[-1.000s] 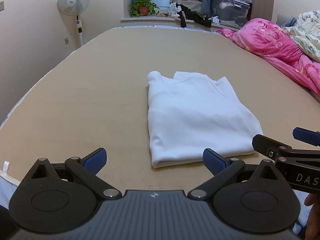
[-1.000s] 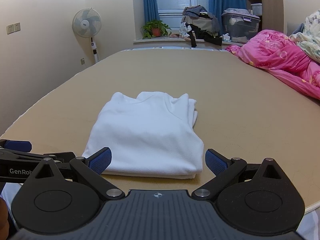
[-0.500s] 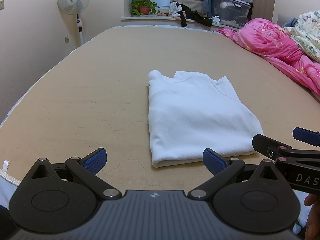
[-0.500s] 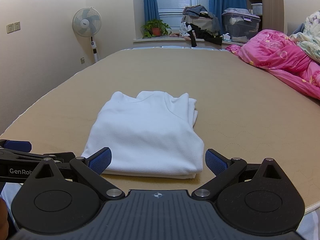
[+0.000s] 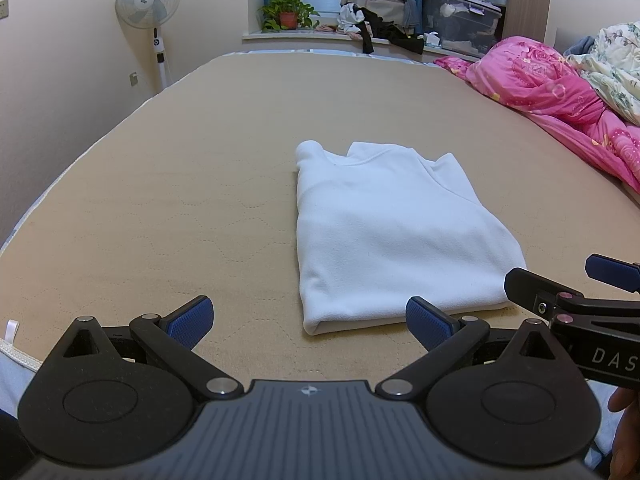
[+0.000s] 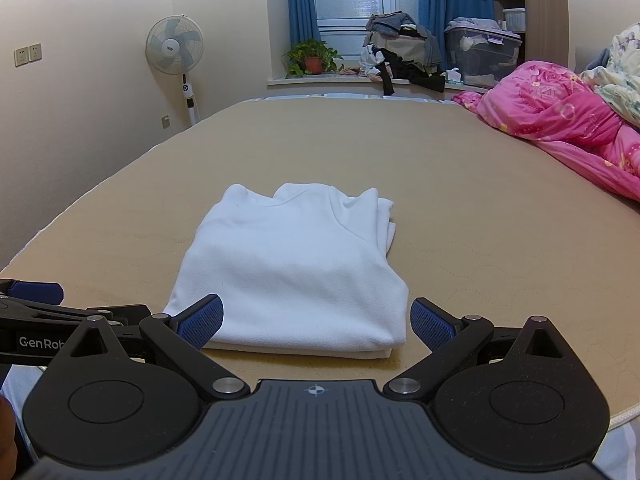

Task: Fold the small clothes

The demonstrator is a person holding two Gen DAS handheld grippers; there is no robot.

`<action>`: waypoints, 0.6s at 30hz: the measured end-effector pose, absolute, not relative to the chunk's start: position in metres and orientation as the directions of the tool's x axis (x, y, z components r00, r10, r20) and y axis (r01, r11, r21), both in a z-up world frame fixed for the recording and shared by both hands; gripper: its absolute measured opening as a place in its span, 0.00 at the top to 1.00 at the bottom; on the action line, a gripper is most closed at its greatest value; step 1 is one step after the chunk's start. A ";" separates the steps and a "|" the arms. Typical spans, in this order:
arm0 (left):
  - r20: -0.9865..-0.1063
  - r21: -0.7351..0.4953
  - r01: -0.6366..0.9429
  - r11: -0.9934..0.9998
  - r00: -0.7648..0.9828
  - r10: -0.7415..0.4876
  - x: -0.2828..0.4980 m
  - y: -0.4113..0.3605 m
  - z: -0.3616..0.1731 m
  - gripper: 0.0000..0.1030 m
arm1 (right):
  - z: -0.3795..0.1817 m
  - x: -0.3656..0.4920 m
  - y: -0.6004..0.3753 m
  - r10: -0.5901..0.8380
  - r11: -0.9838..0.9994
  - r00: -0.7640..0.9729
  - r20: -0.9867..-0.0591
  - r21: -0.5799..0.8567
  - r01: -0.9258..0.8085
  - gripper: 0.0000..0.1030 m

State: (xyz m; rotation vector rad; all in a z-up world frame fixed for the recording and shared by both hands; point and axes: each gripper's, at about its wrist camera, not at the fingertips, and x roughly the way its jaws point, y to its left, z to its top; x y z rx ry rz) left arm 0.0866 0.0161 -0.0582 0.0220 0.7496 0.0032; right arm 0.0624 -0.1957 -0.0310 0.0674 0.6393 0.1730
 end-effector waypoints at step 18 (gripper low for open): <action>-0.676 0.024 0.002 1.000 0.736 0.015 0.084 0.014 -0.061 0.01 | -0.031 0.063 -0.194 0.180 0.984 0.789 -0.588 0.115 -0.139 0.03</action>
